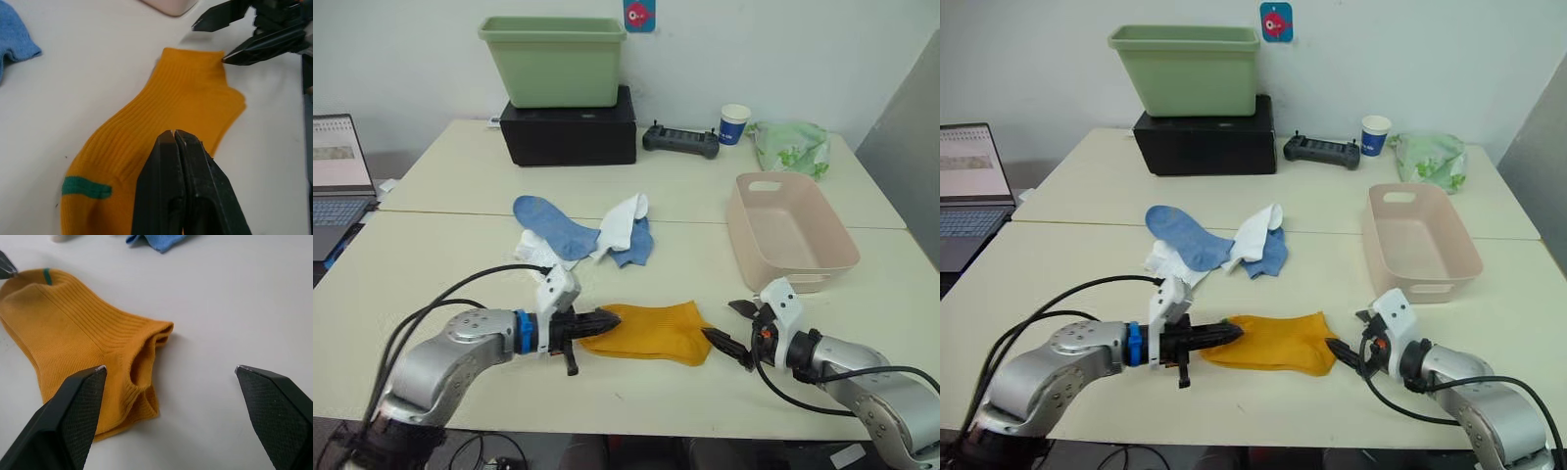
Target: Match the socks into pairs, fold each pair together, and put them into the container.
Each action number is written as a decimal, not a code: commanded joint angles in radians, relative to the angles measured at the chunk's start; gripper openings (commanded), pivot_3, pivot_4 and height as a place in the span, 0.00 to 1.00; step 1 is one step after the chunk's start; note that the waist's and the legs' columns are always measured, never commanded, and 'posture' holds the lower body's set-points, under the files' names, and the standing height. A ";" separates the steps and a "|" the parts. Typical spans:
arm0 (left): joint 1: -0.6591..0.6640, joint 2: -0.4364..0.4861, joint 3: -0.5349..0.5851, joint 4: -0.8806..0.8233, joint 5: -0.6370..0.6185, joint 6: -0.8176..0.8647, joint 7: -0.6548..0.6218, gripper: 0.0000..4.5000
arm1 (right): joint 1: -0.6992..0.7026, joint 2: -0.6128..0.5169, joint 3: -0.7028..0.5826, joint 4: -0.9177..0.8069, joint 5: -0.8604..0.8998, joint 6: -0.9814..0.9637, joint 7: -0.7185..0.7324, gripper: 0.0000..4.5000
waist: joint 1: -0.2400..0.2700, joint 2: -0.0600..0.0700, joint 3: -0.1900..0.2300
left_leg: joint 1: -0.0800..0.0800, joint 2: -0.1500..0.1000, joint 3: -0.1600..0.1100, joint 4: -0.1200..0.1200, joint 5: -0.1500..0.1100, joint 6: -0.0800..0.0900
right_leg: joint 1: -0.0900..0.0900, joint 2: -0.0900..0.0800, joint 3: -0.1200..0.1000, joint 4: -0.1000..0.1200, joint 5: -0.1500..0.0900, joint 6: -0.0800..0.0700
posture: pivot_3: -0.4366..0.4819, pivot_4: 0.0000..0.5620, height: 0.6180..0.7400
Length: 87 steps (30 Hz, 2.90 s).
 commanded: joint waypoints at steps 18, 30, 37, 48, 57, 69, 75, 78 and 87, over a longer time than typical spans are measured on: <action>-0.017 -0.062 -0.118 0.079 0.174 -0.067 0.020 0.00 | -0.021 0.044 0.076 -0.017 -0.030 0.017 -0.056 0.16 | -0.001 0.000 0.000 | 0.001 0.000 0.000 0.000 0.000 0.000 | 0.001 0.000 0.000 0.000 0.000 0.000 | 0.48 0.27 0.92; -0.104 -0.184 -0.167 0.185 0.241 -0.063 0.086 0.00 | -0.215 -0.017 -0.032 -0.042 0.203 0.202 0.053 0.00 | 0.001 -0.001 0.000 | 0.000 0.000 -0.001 0.001 0.000 0.000 | 0.001 0.000 0.000 0.001 0.000 0.001 | 0.48 0.27 0.92; -0.049 -0.133 -0.090 0.053 0.170 -0.031 0.043 0.00 | -0.338 0.105 0.036 0.010 0.290 0.337 -0.025 0.00 | -0.003 -0.001 0.000 | 0.001 0.000 -0.001 0.001 0.000 0.000 | 0.002 0.001 0.000 0.001 0.000 0.001 | 0.48 0.27 0.92; 0.052 -0.022 0.017 0.026 0.124 0.005 0.034 0.00 | -0.436 0.159 0.081 0.091 0.311 0.404 -0.034 0.00 | -0.001 0.000 0.003 | 0.000 0.000 -0.001 0.001 0.000 0.000 | 0.000 0.000 0.000 0.001 0.000 0.001 | 0.48 0.27 0.92; 0.059 -0.040 -0.023 0.081 0.166 -0.056 0.026 0.00 | -0.509 0.293 0.243 0.234 0.214 0.369 -0.080 0.00 | 0.001 0.001 0.002 | 0.000 0.000 -0.001 0.001 0.000 0.000 | 0.000 0.000 0.000 0.001 0.000 0.000 | 0.48 0.27 0.92; 0.186 -0.041 0.259 -0.064 -0.035 0.079 0.107 0.00 | -0.567 0.318 0.168 0.178 0.255 0.392 -0.062 0.72 | -0.010 0.001 0.003 | 0.000 0.002 -0.002 -0.001 0.000 0.000 | -0.001 0.001 -0.001 0.002 0.000 0.000 | 0.48 0.27 0.92; 0.227 -0.084 0.468 -0.107 -0.172 0.158 0.216 0.00 | -0.569 0.237 0.161 0.133 0.239 0.319 -0.002 0.96 | -0.012 0.000 0.005 | -0.001 0.001 -0.001 0.000 0.000 0.000 | -0.001 0.000 -0.001 0.002 0.000 0.000 | 0.48 0.27 0.92; 0.197 -0.046 0.530 -0.103 -0.199 0.155 0.213 0.00 | -0.555 0.193 0.216 0.162 0.145 0.199 0.013 0.80 | -0.012 -0.001 0.005 | 0.000 0.001 -0.001 0.000 0.000 0.000 | -0.001 0.000 -0.001 0.002 0.000 0.000 | 0.48 0.27 0.92; 0.104 0.120 0.319 -0.223 -0.172 0.112 0.033 0.00 | -0.538 0.151 0.398 0.261 -0.057 -0.049 0.101 0.06 | -0.012 -0.001 0.006 | -0.001 0.001 0.001 -0.001 0.000 0.000 | -0.002 0.000 0.001 0.000 0.000 0.000 | 0.48 0.27 0.92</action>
